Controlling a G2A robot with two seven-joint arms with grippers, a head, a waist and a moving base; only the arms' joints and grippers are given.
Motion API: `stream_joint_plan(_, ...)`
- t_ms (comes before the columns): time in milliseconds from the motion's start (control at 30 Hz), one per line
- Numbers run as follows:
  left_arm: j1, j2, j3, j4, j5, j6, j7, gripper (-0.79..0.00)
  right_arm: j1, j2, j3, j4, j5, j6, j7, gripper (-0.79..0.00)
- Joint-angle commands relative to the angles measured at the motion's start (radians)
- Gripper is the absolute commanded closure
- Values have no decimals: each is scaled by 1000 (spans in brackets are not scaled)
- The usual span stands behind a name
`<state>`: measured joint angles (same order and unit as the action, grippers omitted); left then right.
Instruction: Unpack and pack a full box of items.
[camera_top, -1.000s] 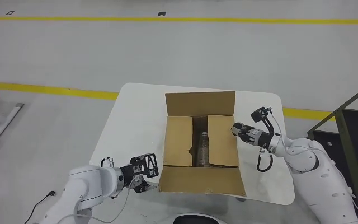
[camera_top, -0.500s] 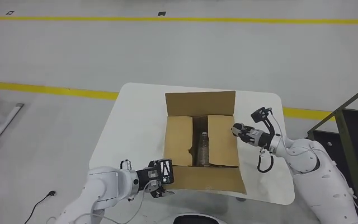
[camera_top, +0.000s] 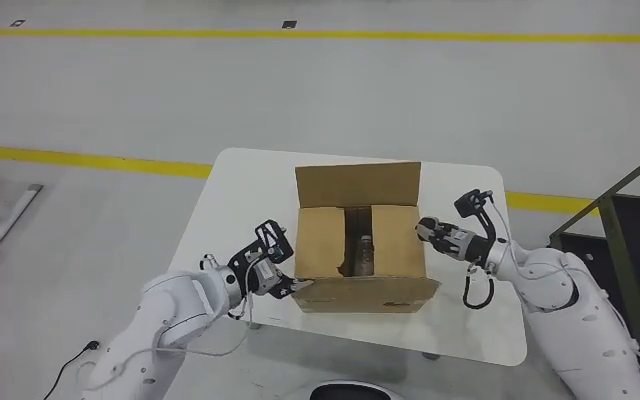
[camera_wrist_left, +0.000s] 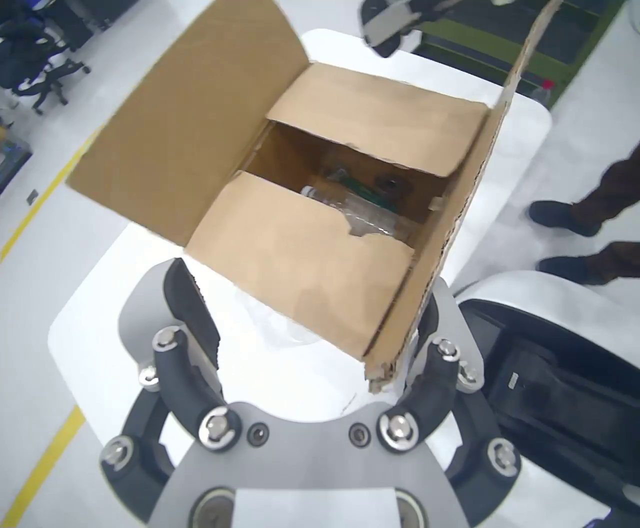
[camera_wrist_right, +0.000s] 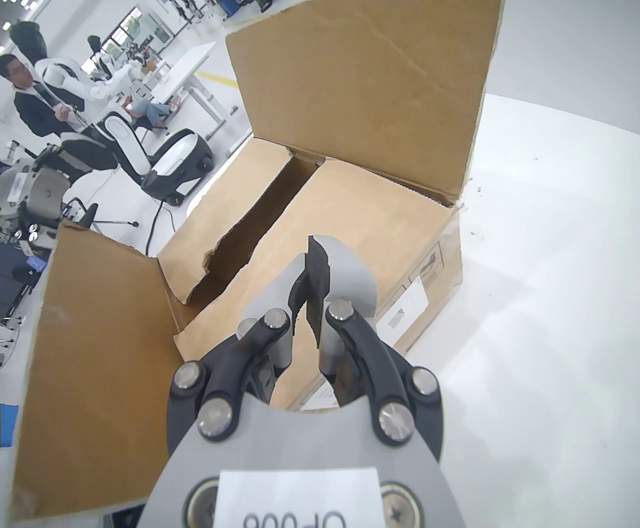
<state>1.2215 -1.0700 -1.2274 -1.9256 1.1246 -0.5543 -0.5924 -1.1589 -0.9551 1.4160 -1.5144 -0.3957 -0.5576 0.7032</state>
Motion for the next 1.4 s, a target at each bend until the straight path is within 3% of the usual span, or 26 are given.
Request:
stream_joint_plan(0,-28,-5,20,23,32,50,2,-785,3,3,15,-9,-2,3,-4,0)
stream_joint_plan(200,-101,-23,92,133,97,144,22,-785,39,9,57,-38,-27,96,-6,0)
stream_joint_plan(367,-150,-36,139,201,90,151,10,-785,101,7,57,-53,-67,202,-28,0)
stream_joint_plan(567,-188,-48,176,248,74,143,-6,-785,238,-8,-9,50,-80,269,-55,0)
stream_joint_plan(867,-201,-52,178,275,64,131,-14,-785,485,-54,-173,339,-18,248,-55,0)
stream_joint_plan(1100,-213,-55,175,287,47,130,-35,-785,664,-113,-327,599,33,202,-12,0)
stream_joint_plan(1367,-224,-59,170,302,37,151,-41,-785,789,-176,-430,801,87,111,-17,0)
